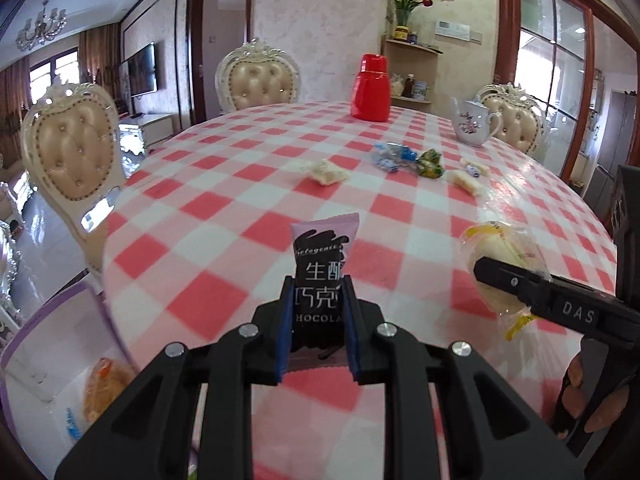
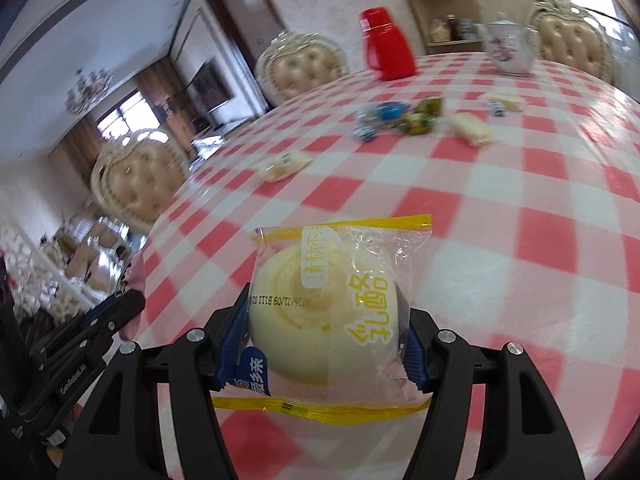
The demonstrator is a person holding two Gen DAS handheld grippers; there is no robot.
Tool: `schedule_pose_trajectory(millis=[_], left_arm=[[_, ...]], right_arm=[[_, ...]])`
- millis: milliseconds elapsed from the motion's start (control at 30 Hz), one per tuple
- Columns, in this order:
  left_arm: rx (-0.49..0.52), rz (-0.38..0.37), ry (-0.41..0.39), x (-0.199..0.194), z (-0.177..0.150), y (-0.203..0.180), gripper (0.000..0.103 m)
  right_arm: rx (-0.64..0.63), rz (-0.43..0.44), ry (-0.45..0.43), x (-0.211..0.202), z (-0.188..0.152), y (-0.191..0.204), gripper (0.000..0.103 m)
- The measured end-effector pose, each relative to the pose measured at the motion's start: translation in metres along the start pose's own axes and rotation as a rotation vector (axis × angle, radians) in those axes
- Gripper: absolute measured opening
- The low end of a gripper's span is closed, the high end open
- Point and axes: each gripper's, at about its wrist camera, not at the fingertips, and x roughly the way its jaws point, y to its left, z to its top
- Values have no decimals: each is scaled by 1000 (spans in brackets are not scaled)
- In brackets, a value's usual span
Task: Organize snacks
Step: 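Carry the chocolate packet and bun off the table over the bin, then open both grippers to drop the snacks into the bin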
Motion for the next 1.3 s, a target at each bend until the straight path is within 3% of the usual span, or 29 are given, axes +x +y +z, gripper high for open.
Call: schedule_pose_trajectory(millis=[433,633,900,967,1033,1100,1300], left_arm=[[-83,132,42,-37,0,125,22],[-12,187,112,-63,-1,178,22],[1,238,189,-62,-15,211,24],[-8,259,203,-58,-16,215,32],[-20,304,203,-57,-16,218,89],[-22,400,174,-57,-13,217,94],[-86,371,111,-57,-3,198,96]], right_arm=[[-393,208,102,13,-46,155,63],[-501,266,156,21,-66,201,63],[-629,349,240,38,-101,248,63],[-640,396,248,37,-107,255,66],[-639,432,238,32,-106,255,73],[-631,441,181,22,-99,250,78],[-471,339,78,2,-54,187,79]])
